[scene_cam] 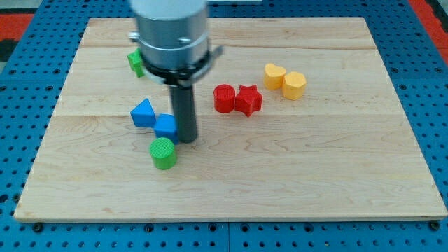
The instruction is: Move the green circle close to the green star
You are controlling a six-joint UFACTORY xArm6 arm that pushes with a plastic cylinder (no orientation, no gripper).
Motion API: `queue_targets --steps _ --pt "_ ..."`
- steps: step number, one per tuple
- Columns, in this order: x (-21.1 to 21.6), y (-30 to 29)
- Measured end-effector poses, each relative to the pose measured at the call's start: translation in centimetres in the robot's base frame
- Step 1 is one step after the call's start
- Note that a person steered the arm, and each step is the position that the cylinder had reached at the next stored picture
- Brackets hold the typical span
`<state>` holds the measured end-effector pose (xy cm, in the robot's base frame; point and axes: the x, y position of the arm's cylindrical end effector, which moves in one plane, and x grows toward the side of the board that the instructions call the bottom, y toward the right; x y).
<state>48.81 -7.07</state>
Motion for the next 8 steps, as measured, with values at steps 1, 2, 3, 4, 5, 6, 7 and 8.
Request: queue_targets --steps 1,2,3,4,5,6,7,8 --pt "3.7 4.6" --pt "4.4 -1.5" --pt "3.8 -5.8" --pt "5.0 -8.5" --pt "5.0 -12.6" --pt "-0.9 -16.4" --pt "-2.1 -16.2" --pt "3.7 -14.7"
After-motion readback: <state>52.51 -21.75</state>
